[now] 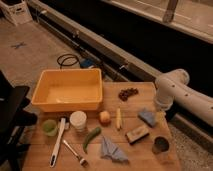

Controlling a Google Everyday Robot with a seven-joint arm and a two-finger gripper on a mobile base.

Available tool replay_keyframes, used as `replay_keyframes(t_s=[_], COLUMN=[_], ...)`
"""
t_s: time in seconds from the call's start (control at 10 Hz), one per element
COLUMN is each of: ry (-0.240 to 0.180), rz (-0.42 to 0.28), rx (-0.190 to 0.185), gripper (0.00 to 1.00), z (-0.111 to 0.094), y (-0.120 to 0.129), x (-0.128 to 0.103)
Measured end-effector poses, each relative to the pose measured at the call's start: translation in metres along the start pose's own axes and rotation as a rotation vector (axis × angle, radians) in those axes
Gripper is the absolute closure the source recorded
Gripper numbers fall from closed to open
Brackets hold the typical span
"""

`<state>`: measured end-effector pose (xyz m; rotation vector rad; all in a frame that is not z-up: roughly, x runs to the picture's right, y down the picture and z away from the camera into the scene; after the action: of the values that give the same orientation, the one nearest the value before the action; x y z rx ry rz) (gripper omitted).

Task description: Wipe tray with sponge

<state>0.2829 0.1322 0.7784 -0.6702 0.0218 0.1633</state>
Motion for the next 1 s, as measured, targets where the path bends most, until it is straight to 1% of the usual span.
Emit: replay_keyframes(t_s=[0.1, 0.2, 0.4, 0.5, 0.6, 0.7, 0.8, 0.9, 1.0], ry=[-0.075, -0.129, -0.228, -0.293, -0.317, -0.329, -0.327, -0.319, -0.31], rz=[0.036, 0.055, 0.094, 0.119, 0.129, 0.134, 0.135, 0.142, 0.147], rx=[-0.043, -0.068, -0.099, -0.114, -0.123, -0.129, -0.133, -0.117, -0.09], gripper=[0.35, 0.35, 0.35, 0.35, 0.35, 0.35, 0.35, 0.35, 0.35], z=[0.012, 0.02, 0.027, 0.032, 0.035, 0.038, 0.044, 0.047, 0.05], y=[-0.009, -0.015, -0.018, -0.018, -0.017, -0.017, -0.013, -0.012, -0.01], x=[-0.002, -0.005, -0.005, -0.003, -0.003, -0.004, -0.008, -0.008, -0.01])
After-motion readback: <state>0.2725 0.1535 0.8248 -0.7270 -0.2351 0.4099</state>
